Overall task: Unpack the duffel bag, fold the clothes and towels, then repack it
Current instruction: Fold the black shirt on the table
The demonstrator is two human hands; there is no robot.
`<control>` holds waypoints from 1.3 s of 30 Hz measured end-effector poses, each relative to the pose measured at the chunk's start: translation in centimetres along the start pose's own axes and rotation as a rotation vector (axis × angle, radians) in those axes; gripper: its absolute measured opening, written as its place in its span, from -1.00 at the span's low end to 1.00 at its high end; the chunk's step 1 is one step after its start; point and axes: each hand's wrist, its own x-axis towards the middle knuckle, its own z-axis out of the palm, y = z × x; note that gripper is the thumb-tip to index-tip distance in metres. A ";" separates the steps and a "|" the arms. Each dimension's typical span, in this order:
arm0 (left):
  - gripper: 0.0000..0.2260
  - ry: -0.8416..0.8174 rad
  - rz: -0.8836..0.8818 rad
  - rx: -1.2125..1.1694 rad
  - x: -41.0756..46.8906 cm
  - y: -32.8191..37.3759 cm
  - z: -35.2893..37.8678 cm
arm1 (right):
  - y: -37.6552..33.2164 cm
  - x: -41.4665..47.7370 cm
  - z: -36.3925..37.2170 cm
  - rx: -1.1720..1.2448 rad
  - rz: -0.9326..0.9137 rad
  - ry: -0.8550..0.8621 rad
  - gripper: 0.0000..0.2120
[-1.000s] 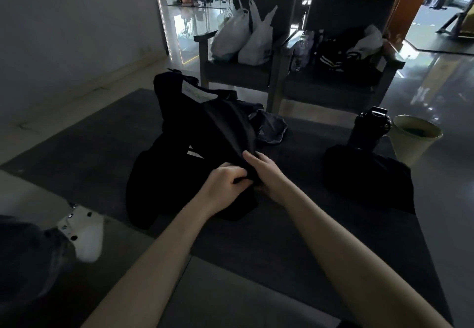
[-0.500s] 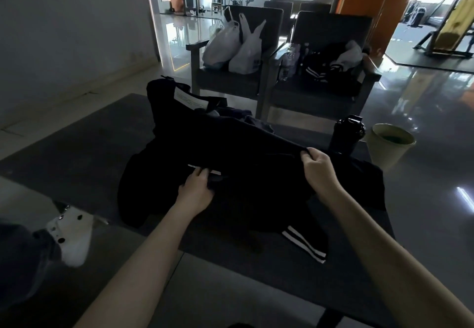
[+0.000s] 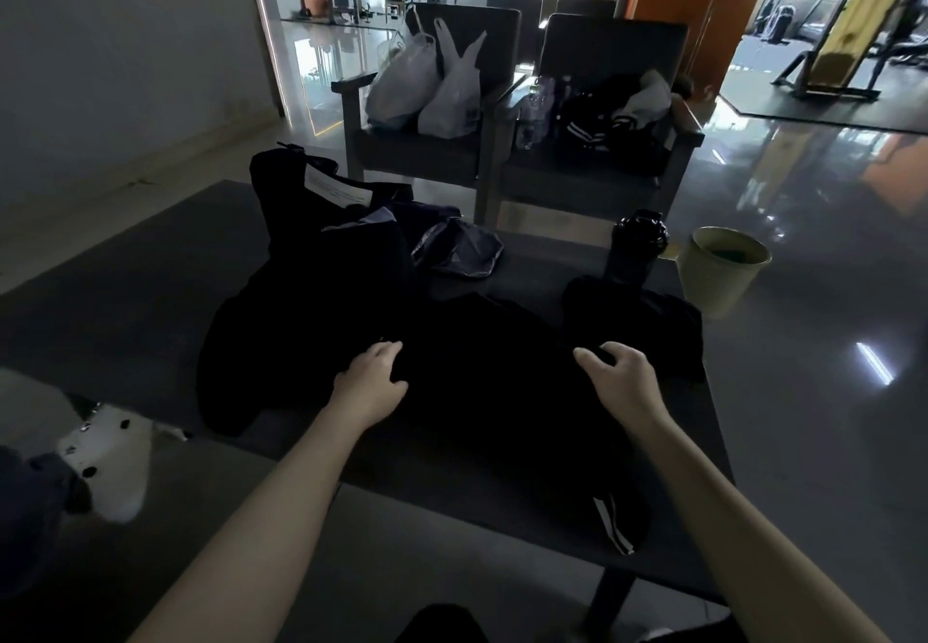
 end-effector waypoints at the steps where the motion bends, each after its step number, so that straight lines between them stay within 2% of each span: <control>1: -0.40 -0.022 0.047 0.033 -0.3 0.5 0.3 | 0.0 -0.2 0.2 -0.021 -0.013 0.013 -0.79; 5: -0.29 -0.169 0.239 0.181 -1.7 3.0 2.0 | 1.0 -1.1 -0.2 -0.029 0.008 0.032 -0.76; 8: -0.27 -0.246 0.289 0.275 -2.7 4.9 4.8 | 2.4 -1.5 -1.3 0.055 0.107 0.042 -0.78; 10: -0.37 -0.222 0.263 0.322 -3.3 6.1 6.7 | 3.3 -1.5 -2.3 0.130 0.174 0.057 -0.77; 13: -0.61 -0.069 0.248 0.287 -4.1 7.1 8.7 | 3.6 -1.6 -4.0 0.266 0.264 0.071 -0.74; 15: -0.75 0.033 0.302 0.209 -4.3 7.6 9.1 | 3.6 -1.8 -5.0 0.317 0.303 0.073 -0.74; 19: -0.81 -0.060 0.196 -0.324 -3.6 9.3 6.0 | 4.7 -1.1 -6.5 0.214 0.278 0.144 -0.72; 22: -0.88 -0.057 0.201 -0.465 -2.1 11.5 1.8 | 5.3 -0.7 -7.2 0.090 0.218 0.261 -0.77; 25: -0.84 0.041 0.129 -0.488 -0.1 13.2 -0.6 | 5.0 -0.6 -6.6 0.172 0.172 0.320 -0.81; 27: -0.76 0.080 0.029 -0.525 0.9 13.8 -0.5 | 4.8 -0.6 -5.7 0.252 0.163 0.253 -0.75; 29: -0.60 0.066 -0.015 -0.507 1.1 14.2 0.2 | 5.2 -0.9 -4.9 0.282 0.150 0.124 -0.60; 31: -0.48 -0.002 0.012 -0.360 0.7 14.3 1.5 | 6.0 -1.1 -4.6 0.214 0.122 -0.010 -0.42; 33: -0.47 -0.005 0.073 -0.137 0.0 14.2 3.1 | 7.4 -1.2 -4.5 0.073 0.091 -0.116 -0.27; 35: -0.54 0.117 0.188 0.020 -1.1 14.2 4.8 | 8.6 -1.2 -4.4 -0.094 0.074 -0.176 -0.24; 39: -0.82 0.379 0.493 0.036 -3.3 15.6 7.3 | 10.1 -1.0 -4.0 -0.444 0.127 -0.187 -0.32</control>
